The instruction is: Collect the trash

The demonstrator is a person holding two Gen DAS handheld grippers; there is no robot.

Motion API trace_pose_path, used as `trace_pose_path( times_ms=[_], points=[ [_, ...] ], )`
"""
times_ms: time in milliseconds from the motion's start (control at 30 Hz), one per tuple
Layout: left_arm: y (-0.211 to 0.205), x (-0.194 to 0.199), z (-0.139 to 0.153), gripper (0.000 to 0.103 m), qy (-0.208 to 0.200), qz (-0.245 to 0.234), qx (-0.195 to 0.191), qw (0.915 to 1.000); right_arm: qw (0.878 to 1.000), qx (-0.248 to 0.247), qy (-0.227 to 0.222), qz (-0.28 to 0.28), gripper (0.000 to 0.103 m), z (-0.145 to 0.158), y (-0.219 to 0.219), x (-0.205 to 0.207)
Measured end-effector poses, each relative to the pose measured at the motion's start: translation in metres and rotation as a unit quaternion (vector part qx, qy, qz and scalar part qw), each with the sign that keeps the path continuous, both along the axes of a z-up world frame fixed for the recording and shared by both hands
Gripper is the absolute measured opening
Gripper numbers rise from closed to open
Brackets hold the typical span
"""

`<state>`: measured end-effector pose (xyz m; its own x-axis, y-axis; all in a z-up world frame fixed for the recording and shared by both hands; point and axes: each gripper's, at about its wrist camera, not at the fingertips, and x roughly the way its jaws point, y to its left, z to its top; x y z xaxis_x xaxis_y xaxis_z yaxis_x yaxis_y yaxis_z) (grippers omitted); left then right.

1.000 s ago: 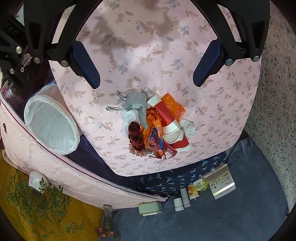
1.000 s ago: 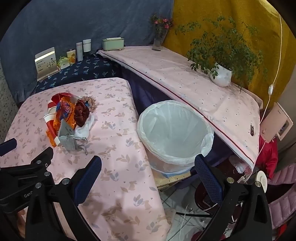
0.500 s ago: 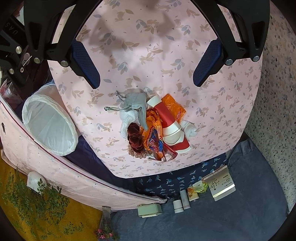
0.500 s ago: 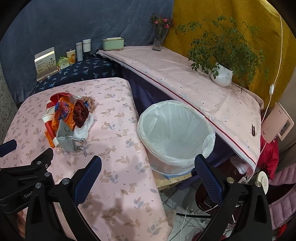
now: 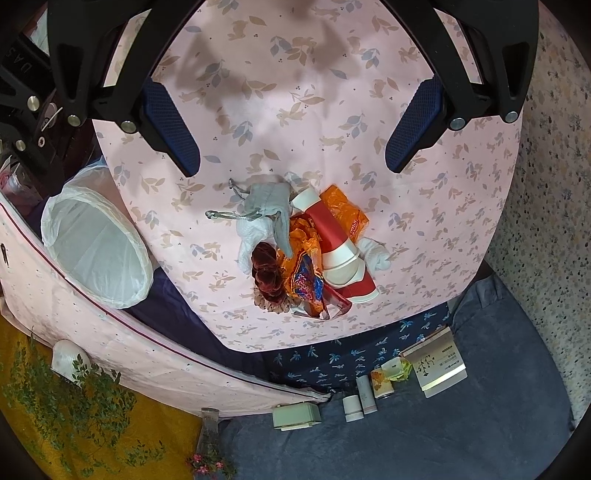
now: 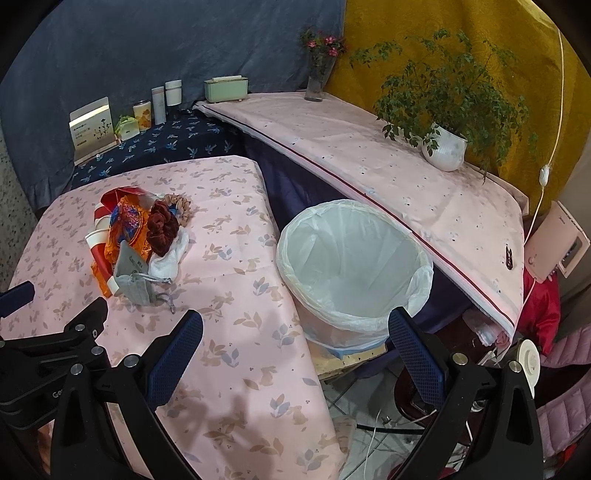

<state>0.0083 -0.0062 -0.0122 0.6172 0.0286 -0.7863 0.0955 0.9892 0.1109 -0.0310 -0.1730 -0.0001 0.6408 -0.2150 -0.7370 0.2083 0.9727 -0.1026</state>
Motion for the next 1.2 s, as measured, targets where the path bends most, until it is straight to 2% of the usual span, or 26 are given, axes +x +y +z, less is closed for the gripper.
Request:
trace_pose_path(
  times_ms=[1200],
  points=[
    [0.0008,-0.0018,0.0034,0.096,-0.003,0.002,0.004,1.0000,1.000,-0.005,-0.005,-0.007,0.096,-0.0005,-0.0001,-0.0001]
  ],
)
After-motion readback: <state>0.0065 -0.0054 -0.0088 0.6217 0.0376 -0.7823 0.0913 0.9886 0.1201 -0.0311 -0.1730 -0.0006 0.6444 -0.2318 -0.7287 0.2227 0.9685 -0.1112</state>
